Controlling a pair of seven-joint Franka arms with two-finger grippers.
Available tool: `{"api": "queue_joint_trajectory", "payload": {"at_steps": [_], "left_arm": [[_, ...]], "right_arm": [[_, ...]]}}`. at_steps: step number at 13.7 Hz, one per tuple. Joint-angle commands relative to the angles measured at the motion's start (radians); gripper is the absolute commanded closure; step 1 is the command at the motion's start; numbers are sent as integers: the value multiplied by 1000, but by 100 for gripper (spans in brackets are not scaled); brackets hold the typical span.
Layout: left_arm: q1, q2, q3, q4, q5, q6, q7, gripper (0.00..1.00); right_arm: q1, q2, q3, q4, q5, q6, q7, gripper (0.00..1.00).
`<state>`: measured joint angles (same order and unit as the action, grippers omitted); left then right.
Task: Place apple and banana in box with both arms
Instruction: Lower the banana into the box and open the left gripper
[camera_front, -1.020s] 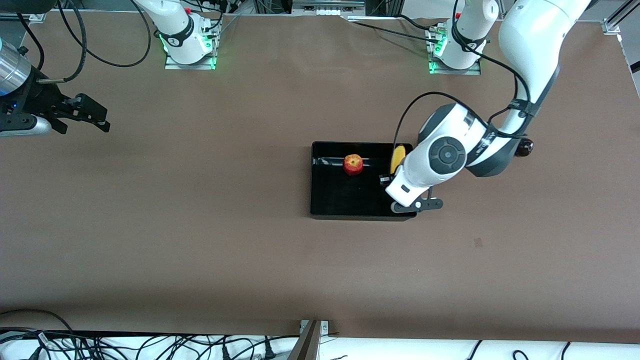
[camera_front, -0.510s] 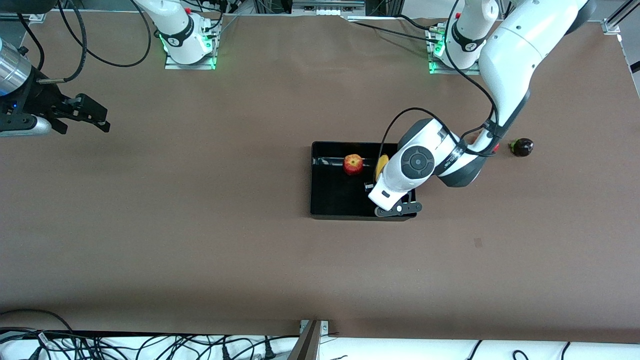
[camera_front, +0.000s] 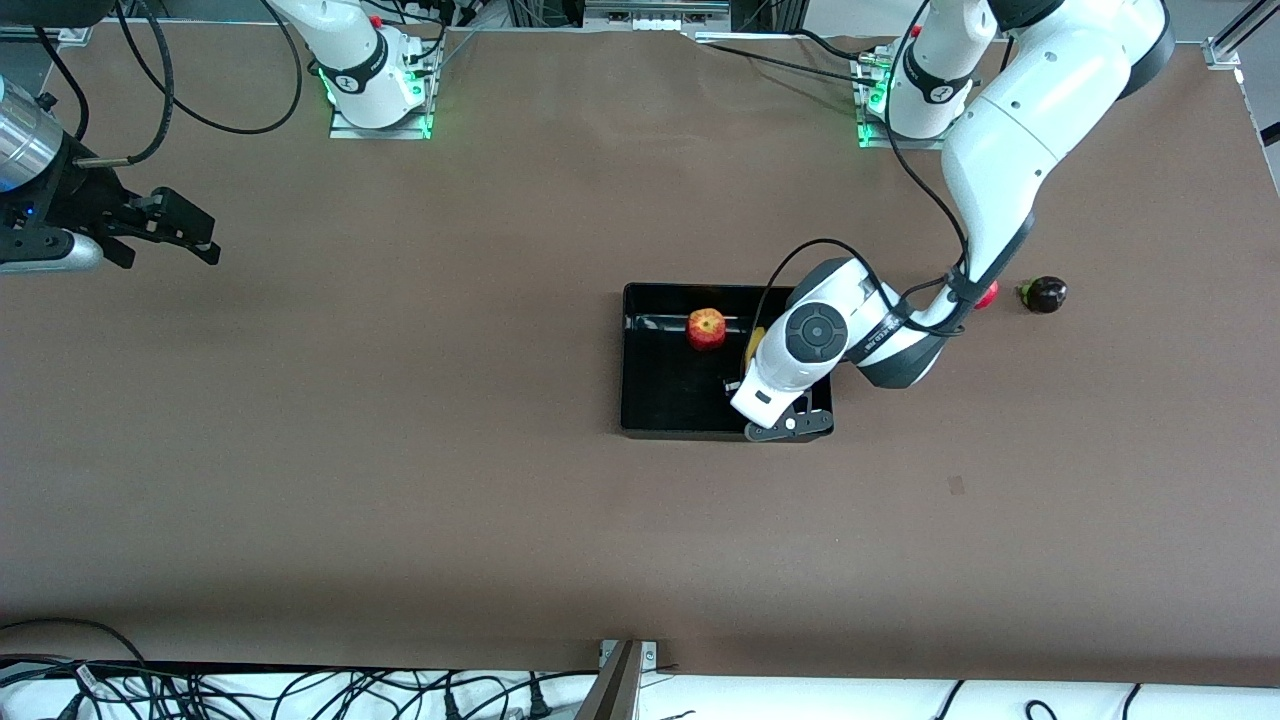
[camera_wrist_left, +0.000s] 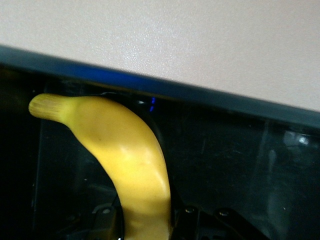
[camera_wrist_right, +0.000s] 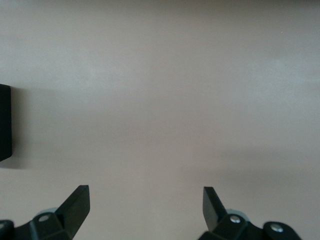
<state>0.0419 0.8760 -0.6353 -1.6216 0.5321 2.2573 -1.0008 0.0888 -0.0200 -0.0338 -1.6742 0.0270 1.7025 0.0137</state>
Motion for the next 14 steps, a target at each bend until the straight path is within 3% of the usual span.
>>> {"api": "queue_joint_trajectory", "payload": {"at_steps": [1,2,4,6,8,10,12,14], "left_arm": [[1,14,-3,-3,46,11,-33,41],[1,12,-3,-1,46,7,-33,0],[6,-11,-6,-1,43,-36,-44,0],[27,-86,-32,14,14,-166,-47,0],[82,-200,-72,17,-85,-263,-35,0],[93,-335,-63,17,-173,-356,23,0],[134,-458,-17,40,-294,-459,138,0],[125,-552,139,97,-441,-574,348,0]], "right_arm": [[-14,8,15,19,-12,-3,0,0],[-14,8,15,19,-12,-3,0,0],[-14,8,15,19,-12,-3,0,0],[-14,8,15,19,-12,-3,0,0],[-14,8,15,19,-12,-3,0,0],[-14,8,15,19,-12,-3,0,0],[-14,8,15,19,-12,-3,0,0],[-14,8,15,19,-12,-3,0,0]]}}
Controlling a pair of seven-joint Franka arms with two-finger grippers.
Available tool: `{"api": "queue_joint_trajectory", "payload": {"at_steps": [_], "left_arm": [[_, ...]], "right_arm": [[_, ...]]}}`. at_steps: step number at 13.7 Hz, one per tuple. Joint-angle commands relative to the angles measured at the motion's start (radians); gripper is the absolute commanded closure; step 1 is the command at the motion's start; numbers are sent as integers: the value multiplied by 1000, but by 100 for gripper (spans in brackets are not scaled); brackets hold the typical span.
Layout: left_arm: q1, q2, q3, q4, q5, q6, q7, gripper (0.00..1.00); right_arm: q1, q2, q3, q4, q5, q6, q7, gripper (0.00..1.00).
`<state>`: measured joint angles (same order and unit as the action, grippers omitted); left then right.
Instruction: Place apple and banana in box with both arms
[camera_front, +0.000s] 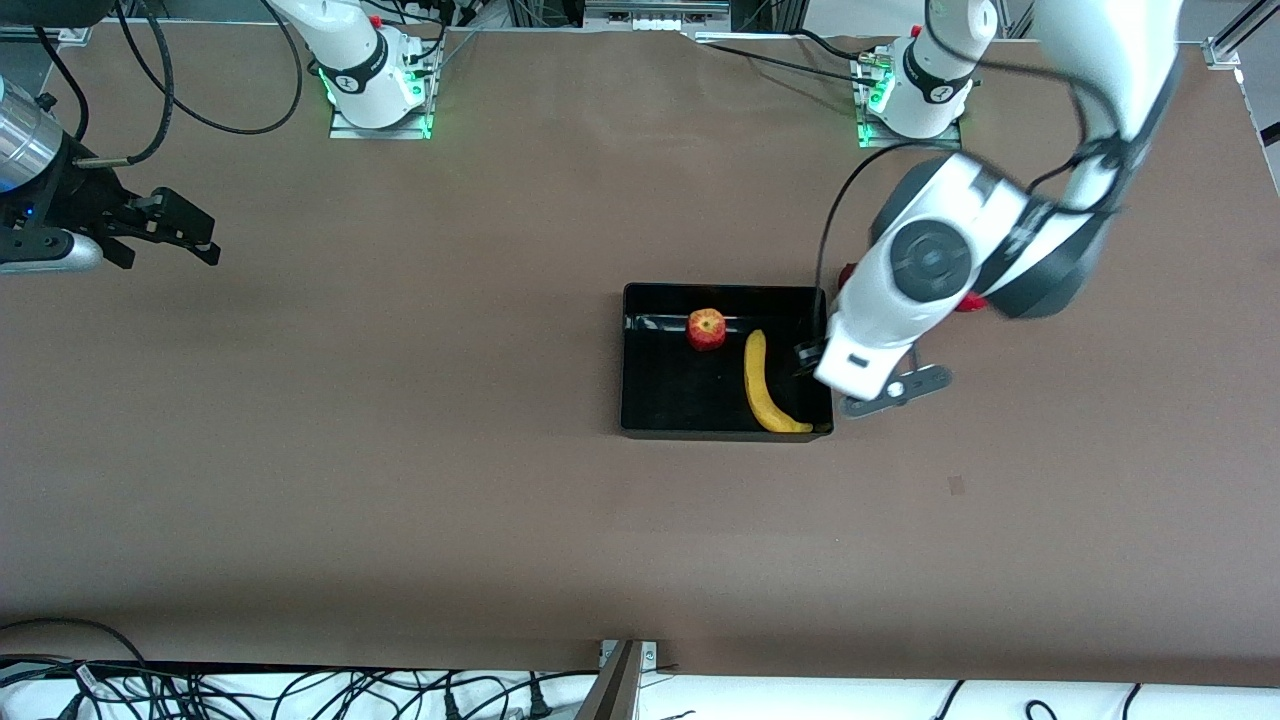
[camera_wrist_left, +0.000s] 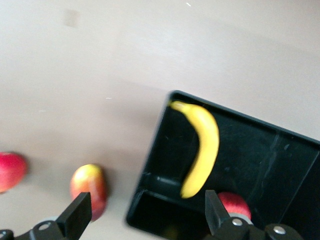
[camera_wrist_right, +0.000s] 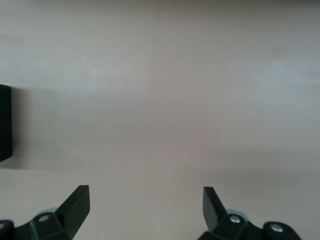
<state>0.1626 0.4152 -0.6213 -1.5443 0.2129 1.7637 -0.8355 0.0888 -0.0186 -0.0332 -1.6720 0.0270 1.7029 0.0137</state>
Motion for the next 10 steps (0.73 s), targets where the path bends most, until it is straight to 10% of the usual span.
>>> {"api": "queue_joint_trajectory", "payload": {"at_steps": [1,6,10], "left_arm": [[-18,-151,218,23,-169,-133,297,0],[-199,-395,618,-42,-198,-254,633,0],[-238,-481,704,-11,-191,-296,677,0]], "right_arm": [[-14,6,15,17,-12,-3,0,0],[-14,6,15,17,-10,-3,0,0],[-14,6,15,17,-10,-3,0,0]]}}
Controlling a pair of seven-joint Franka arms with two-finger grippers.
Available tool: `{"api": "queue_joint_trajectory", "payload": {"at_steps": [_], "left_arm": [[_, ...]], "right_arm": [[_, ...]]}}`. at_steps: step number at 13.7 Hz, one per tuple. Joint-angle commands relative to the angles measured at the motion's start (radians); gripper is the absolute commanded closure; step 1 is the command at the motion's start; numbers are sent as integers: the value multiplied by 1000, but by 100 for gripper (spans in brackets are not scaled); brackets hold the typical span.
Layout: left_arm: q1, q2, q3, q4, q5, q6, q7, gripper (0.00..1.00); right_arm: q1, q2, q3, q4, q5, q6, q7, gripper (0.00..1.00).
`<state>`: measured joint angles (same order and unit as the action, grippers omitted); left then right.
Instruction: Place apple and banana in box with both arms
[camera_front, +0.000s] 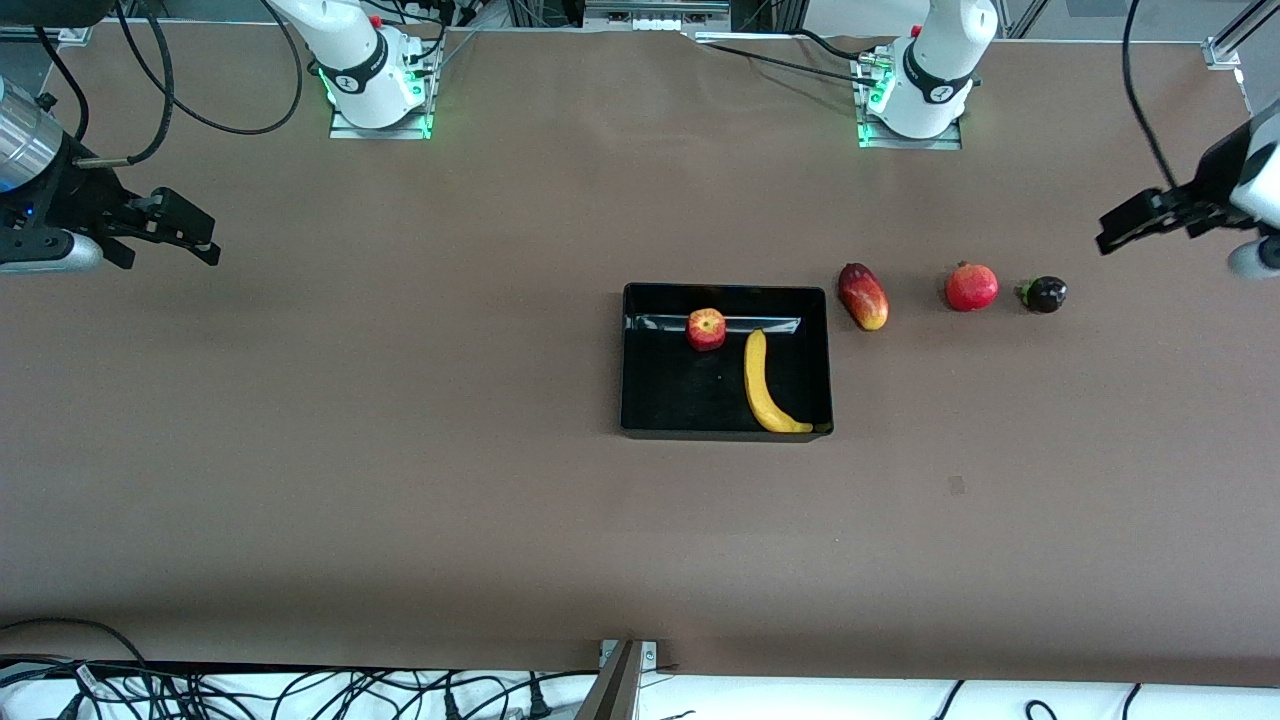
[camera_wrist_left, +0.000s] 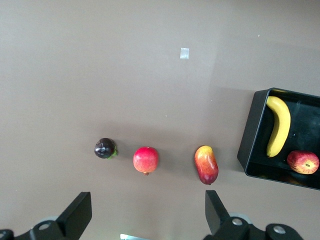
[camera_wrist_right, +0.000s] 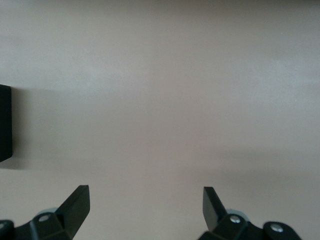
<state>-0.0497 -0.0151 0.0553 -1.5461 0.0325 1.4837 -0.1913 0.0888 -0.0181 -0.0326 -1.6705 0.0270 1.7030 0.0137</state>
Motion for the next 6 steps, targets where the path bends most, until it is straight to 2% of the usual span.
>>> {"api": "queue_joint_trajectory", "payload": {"at_steps": [1,6], "left_arm": [[-25,-60,27,-5,-11,-19,38,0],[-18,-74,20,15,-14,-72,108,0]], "right_arm": [[-14,6,14,15,-10,-3,0,0],[-14,6,14,15,-12,-2,0,0]]}}
